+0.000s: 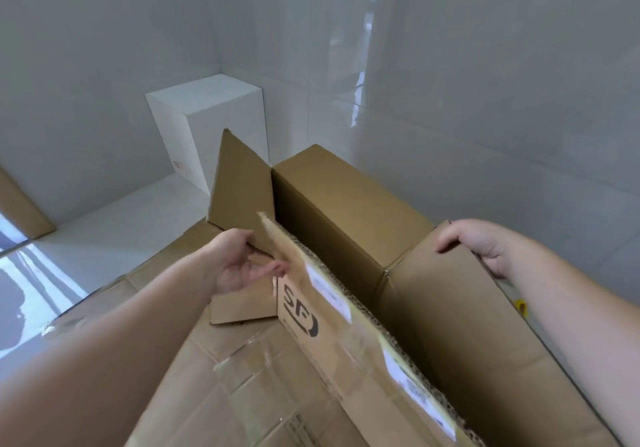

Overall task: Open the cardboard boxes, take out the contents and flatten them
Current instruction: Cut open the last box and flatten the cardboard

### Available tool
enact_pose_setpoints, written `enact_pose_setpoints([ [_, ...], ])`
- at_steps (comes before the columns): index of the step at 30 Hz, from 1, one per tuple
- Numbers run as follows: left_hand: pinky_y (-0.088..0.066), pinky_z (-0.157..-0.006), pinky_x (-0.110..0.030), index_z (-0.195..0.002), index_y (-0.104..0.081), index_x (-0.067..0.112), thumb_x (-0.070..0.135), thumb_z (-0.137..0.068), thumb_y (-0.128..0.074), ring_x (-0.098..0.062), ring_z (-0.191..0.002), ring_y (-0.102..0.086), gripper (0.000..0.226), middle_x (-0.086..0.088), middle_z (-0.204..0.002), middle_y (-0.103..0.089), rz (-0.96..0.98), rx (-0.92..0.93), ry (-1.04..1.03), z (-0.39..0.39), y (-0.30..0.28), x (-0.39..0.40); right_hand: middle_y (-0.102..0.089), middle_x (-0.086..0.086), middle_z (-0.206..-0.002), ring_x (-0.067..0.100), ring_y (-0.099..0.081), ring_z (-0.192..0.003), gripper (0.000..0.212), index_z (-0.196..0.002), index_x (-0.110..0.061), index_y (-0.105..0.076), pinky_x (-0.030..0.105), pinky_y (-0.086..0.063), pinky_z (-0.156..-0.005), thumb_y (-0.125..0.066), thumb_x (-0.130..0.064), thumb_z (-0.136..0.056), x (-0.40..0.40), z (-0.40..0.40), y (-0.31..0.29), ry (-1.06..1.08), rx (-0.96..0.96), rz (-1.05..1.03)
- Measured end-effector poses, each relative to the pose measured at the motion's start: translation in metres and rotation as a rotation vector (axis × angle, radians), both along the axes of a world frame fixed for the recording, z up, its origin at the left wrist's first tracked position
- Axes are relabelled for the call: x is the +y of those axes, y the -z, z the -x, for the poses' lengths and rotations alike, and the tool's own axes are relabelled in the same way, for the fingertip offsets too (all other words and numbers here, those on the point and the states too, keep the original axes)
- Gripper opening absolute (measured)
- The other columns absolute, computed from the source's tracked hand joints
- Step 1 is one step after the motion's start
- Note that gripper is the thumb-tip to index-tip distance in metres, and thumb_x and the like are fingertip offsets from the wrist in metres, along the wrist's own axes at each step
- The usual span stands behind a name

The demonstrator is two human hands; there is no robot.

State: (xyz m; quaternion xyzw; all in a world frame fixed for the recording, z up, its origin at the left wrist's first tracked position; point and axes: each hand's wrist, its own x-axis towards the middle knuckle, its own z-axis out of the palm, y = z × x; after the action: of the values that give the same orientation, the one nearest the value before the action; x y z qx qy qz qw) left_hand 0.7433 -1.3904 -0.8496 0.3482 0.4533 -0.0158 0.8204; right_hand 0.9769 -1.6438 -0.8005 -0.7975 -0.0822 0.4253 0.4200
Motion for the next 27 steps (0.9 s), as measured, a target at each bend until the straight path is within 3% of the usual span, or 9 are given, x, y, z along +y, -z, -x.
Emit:
enact_pose_setpoints([
  [4,-0.058,-0.055,-0.032,-0.119,-0.054,0.002,0.023,-0.101,-0.033,-0.029,-0.067,-0.071,0.035,-0.019,-0.111,-0.062,-0.403,0.069,-0.180,-0.025,0.023,-0.033,-0.068,0.023,-0.074,0.032,-0.067,-0.059,0.020,-0.089,0.009,-0.063,0.035,-0.058,-0.059,-0.052,0.004,-0.072,0.009,0.013,0.009,-0.072,0.130,-0.068],
  [7,-0.058,-0.080,-0.039,-0.137,-0.040,0.007,0.033,-0.102,-0.029,-0.027,-0.068,-0.072,0.045,-0.006,-0.094,-0.070,-0.412,0.095,-0.232,-0.038,0.034,-0.048,-0.061,0.024,-0.093,0.035,-0.061,-0.072,0.065,-0.101,0.001,-0.062,0.036,-0.054,-0.072,-0.077,-0.009,-0.039,0.016,0.033,0.021,-0.124,0.226,-0.130],
  [10,-0.054,-0.089,-0.040,-0.141,-0.036,0.013,0.035,-0.102,-0.027,-0.028,-0.070,-0.072,0.046,-0.003,-0.051,-0.066,-0.420,0.150,-0.289,-0.045,0.038,-0.057,-0.056,0.017,-0.070,0.029,-0.052,-0.057,0.043,-0.076,-0.004,-0.060,0.030,-0.045,-0.063,-0.079,-0.018,-0.039,0.023,0.049,0.030,-0.122,0.251,-0.229],
  [12,-0.057,-0.079,-0.036,-0.134,-0.046,0.017,0.038,-0.102,-0.027,-0.027,-0.063,-0.070,0.042,-0.007,-0.068,-0.068,-0.457,0.152,-0.320,-0.046,0.035,-0.065,-0.055,0.017,-0.068,0.028,-0.053,-0.053,0.048,-0.076,0.004,-0.058,0.030,-0.046,-0.061,-0.083,-0.020,-0.043,0.025,0.053,0.031,-0.091,0.244,-0.260],
  [14,-0.057,-0.071,-0.033,-0.136,-0.045,0.022,0.039,-0.101,-0.028,-0.024,-0.059,-0.068,0.043,-0.004,-0.095,-0.066,-0.532,0.137,-0.289,-0.047,0.035,-0.071,-0.058,0.021,-0.087,0.030,-0.060,-0.061,0.090,-0.110,0.013,-0.051,0.030,-0.049,-0.062,-0.091,-0.025,-0.038,0.025,0.050,0.030,-0.064,0.159,-0.296],
  [17,-0.058,-0.081,-0.039,-0.148,-0.028,0.033,0.038,-0.100,-0.030,-0.020,-0.085,-0.067,0.048,0.009,-0.130,-0.051,-0.695,0.038,-0.220,-0.052,0.039,-0.081,-0.059,0.005,-0.118,0.011,-0.069,-0.071,0.103,-0.146,-0.005,-0.031,0.019,-0.053,-0.056,-0.086,-0.030,-0.063,0.026,0.048,0.024,-0.034,-0.019,-0.358],
  [20,-0.051,-0.092,-0.044,-0.146,-0.024,0.042,0.041,-0.095,-0.032,-0.024,-0.111,-0.058,0.052,0.007,-0.136,-0.048,-0.873,-0.004,-0.071,-0.062,0.038,-0.091,-0.066,0.005,-0.121,0.019,-0.067,-0.100,0.074,-0.136,-0.013,-0.052,0.032,-0.054,-0.088,-0.068,-0.052,-0.075,0.038,0.055,0.010,-0.218,0.038,-0.381],
  [23,-0.047,-0.096,-0.045,-0.147,-0.025,0.029,0.035,-0.097,-0.036,-0.029,-0.115,-0.056,0.052,0.000,-0.135,-0.051,-1.036,0.010,0.030,-0.070,0.041,-0.098,-0.054,-0.004,-0.139,0.013,-0.054,-0.124,0.103,-0.144,-0.025,-0.041,0.040,-0.040,-0.108,-0.080,-0.066,-0.058,0.047,0.068,0.002,-0.435,-0.154,-0.226],
  [27,-0.041,-0.098,-0.035,-0.145,-0.027,0.020,0.030,-0.097,-0.045,-0.026,-0.124,-0.048,0.051,-0.006,-0.145,-0.040,-1.168,0.025,0.085,-0.066,0.035,-0.089,-0.037,-0.003,-0.152,0.011,-0.058,-0.109,0.093,-0.152,-0.023,-0.022,0.026,-0.051,-0.089,-0.075,-0.018,-0.076,0.054,0.077,-0.001,-0.498,-0.478,-0.029],
])
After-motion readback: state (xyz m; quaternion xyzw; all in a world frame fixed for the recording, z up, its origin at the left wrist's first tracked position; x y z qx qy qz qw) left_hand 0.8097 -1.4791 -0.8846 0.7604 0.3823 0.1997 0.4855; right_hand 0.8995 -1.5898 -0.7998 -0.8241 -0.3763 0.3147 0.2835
